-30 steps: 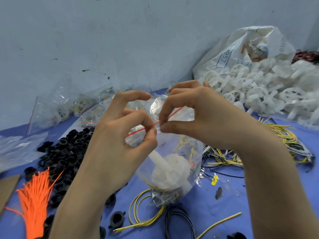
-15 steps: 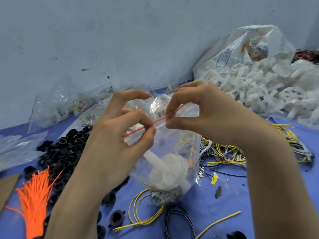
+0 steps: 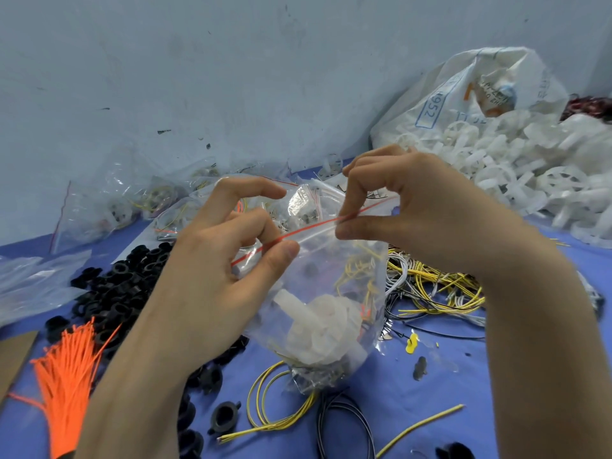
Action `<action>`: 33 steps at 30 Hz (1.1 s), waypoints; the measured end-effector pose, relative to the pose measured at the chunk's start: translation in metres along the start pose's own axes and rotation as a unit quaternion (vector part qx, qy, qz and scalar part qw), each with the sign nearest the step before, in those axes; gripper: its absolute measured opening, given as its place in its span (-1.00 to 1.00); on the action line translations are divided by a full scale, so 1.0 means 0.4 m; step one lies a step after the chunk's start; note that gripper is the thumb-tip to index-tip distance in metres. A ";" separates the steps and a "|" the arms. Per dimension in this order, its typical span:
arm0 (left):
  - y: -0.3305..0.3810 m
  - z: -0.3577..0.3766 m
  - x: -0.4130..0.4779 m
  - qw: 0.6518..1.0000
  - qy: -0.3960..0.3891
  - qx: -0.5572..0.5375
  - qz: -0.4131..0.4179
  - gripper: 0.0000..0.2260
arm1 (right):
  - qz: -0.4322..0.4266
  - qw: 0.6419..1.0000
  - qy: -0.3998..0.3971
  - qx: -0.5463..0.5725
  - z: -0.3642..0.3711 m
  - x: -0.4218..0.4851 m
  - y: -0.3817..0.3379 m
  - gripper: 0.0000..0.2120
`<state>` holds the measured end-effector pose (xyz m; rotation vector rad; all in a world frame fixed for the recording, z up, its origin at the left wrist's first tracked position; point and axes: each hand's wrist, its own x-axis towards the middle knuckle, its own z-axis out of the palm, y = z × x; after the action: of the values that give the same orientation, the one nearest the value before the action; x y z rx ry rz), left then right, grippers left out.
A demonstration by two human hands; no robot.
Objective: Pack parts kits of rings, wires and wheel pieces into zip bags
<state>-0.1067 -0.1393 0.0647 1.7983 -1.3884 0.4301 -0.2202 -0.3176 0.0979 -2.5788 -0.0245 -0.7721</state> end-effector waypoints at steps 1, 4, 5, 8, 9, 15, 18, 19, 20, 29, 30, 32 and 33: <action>-0.001 0.001 0.000 1.000 -0.001 -0.002 0.000 -0.71 | 0.004 1.000 0.003 0.005 -0.001 -0.001 0.003 -0.86; -0.006 0.000 -0.002 1.000 0.001 -0.003 0.000 -0.70 | 0.048 0.998 0.030 0.042 -0.009 -0.007 0.013 -0.80; -0.007 -0.001 -0.002 1.000 0.002 -0.004 -0.002 -0.69 | 0.057 0.997 0.035 0.050 -0.011 -0.008 0.018 -0.79; -0.009 0.001 -0.001 1.000 0.004 -0.002 -0.003 -0.68 | 0.058 0.997 0.031 0.045 -0.009 -0.007 0.028 -0.81; -0.009 0.002 -0.001 1.000 0.005 -0.001 -0.004 -0.67 | 0.061 0.997 0.029 0.042 -0.006 -0.005 0.031 -0.80; -0.022 -0.004 -0.004 0.999 0.015 -0.009 -0.027 -0.56 | 0.099 0.989 0.047 0.094 -0.015 -0.009 0.047 -0.69; -0.023 -0.003 -0.003 0.999 0.017 -0.023 -0.020 -0.57 | 0.088 0.989 0.054 0.104 -0.014 -0.010 0.055 -0.69; -0.023 -0.003 -0.004 0.999 0.016 -0.028 -0.019 -0.58 | 0.088 0.989 0.060 0.106 -0.012 -0.009 0.057 -0.68; -0.025 -0.003 -0.004 0.999 0.016 -0.034 -0.020 -0.58 | 0.092 0.987 0.068 0.111 -0.012 -0.008 0.059 -0.65; -0.082 -0.026 -0.025 0.993 0.019 -0.088 -0.074 -0.57 | 0.079 0.979 0.060 0.177 -0.014 -0.012 0.091 -0.70; -0.086 -0.030 -0.028 0.992 0.018 -0.094 -0.078 -0.59 | 0.079 0.979 0.059 0.181 -0.012 -0.011 0.092 -0.70; -0.094 -0.038 -0.033 0.992 0.013 -0.096 -0.085 -0.58 | 0.076 0.978 0.055 0.187 -0.009 -0.010 0.092 -0.71; -0.097 -0.043 -0.036 0.991 0.012 -0.098 -0.090 -0.57 | 0.073 0.978 0.053 0.189 -0.007 -0.010 0.091 -0.72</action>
<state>-0.0725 -0.1142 0.0505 1.7319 -1.1959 0.2112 -0.2198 -0.3512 0.0829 -2.1533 0.0462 -0.7654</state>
